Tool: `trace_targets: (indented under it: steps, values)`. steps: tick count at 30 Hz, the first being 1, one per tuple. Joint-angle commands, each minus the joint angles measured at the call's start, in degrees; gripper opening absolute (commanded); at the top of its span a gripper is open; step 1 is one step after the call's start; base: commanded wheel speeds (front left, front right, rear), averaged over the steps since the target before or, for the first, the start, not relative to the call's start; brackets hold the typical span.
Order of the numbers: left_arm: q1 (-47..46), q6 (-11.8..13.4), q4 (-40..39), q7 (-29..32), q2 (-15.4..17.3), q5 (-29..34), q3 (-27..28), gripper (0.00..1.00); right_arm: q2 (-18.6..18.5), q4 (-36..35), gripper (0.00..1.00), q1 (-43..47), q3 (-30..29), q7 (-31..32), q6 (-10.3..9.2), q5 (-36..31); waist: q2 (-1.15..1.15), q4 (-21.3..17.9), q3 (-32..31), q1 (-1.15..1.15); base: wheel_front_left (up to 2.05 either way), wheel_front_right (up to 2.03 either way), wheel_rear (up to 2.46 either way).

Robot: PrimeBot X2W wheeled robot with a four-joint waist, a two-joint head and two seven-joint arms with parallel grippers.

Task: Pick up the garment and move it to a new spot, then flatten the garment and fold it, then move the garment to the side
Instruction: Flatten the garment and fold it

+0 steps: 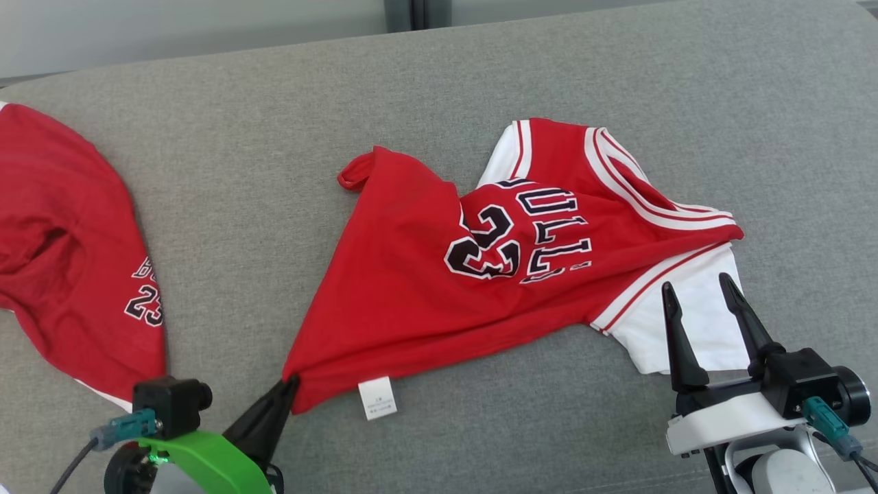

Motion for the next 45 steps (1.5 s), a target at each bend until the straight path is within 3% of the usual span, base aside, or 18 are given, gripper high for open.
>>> trace_targets:
  steps: [1, 7, 8, 10, 11, 12, 21, 23, 27, 31, 38, 42, 45]
  values:
    - [1.78, 0.96, -1.90, 0.21, 0.40, -1.10, 0.09, 0.00, -0.13, 0.09, 1.00, -0.38, -0.02, -0.19, -0.10, -0.47, 0.00, 0.70, -0.53, 0.00, 0.00, 0.00, 0.00]
    - [2.94, 2.20, -0.69, -0.64, -1.51, -2.06, 0.11, 0.02, -0.13, 0.20, 1.00, -0.68, 0.15, -0.19, -0.10, -1.20, 0.00, 0.50, -0.24, 0.00, 0.00, 0.00, 0.00]
    - [2.57, 2.14, 0.45, -1.20, -2.23, -2.08, 0.26, 0.20, -0.13, 0.25, 1.00, -0.64, 0.19, -0.19, -0.10, -1.23, 0.00, 0.38, -0.26, 0.00, 0.00, 0.00, 0.00]
    - [2.02, 1.78, 4.22, -2.44, -3.54, -1.42, 0.09, 0.44, -0.13, 0.44, 1.00, -0.42, 0.26, -0.19, -0.10, -1.50, 0.00, -0.02, -0.66, 0.00, 0.00, 0.00, 0.00]
    - [1.83, 1.62, 6.24, -3.21, -4.29, -0.92, -0.14, 0.63, -0.12, 0.44, 1.00, -0.16, 0.26, -0.19, -0.10, -1.64, 0.00, -0.23, -0.85, 0.00, 0.00, 0.00, 0.00]
    - [1.77, 1.30, 7.86, -3.96, -5.31, -1.05, -0.04, 0.99, -0.12, 0.46, 1.00, 0.02, 0.22, -0.18, -0.10, -1.70, 0.00, -0.37, -1.06, 0.00, 0.00, 0.00, 0.00]
    - [4.61, -0.93, 20.43, -12.65, -9.92, 1.16, 2.97, 1.00, -0.12, -0.98, 1.00, 0.95, -1.02, -0.19, -0.10, -4.10, 0.00, -0.09, -4.77, 0.00, 0.00, 0.00, 0.00]
    - [5.67, -1.09, 21.09, -13.37, -11.04, 3.85, 5.12, 1.00, -0.13, -1.48, 1.00, 1.09, -1.64, -0.18, -0.10, -4.40, 0.00, 0.32, -5.80, 0.00, 0.00, 0.00, 0.00]
    - [9.79, -1.92, 18.02, -13.40, -15.68, 14.83, 15.06, 1.00, -0.11, -2.74, 1.00, 1.59, -2.96, -0.19, -0.10, -4.89, 0.00, 1.42, -7.65, 0.00, 0.00, 0.00, 0.00]
    - [14.41, -5.00, 14.17, -13.37, -21.82, 25.24, 25.00, 1.00, -0.11, -3.45, 1.00, 2.21, -3.65, -0.19, -0.10, -5.40, 0.00, 2.43, -9.23, 0.00, 0.00, 0.00, 0.00]
    - [20.76, -13.93, 11.37, -13.39, -32.19, 38.84, 39.46, 1.00, -0.12, -2.84, 1.00, 3.32, -3.46, -0.18, -0.10, -6.15, 0.00, 3.95, -11.22, 0.00, 0.00, 0.00, 0.00]
    - [22.06, -17.26, 10.46, -13.39, -35.47, 43.45, 45.12, 1.00, -0.13, -1.45, 1.00, 3.60, -2.99, -0.19, -0.10, -5.37, 0.00, 4.43, -11.71, 0.00, 0.00, 0.00, 0.00]
    - [22.42, -18.14, 10.42, -13.38, -36.65, 45.29, 46.95, 1.00, -0.13, 0.43, 1.00, 4.14, -2.58, -0.19, -0.10, -4.80, 0.00, 4.63, -11.93, 0.00, 0.00, 0.00, 0.00]
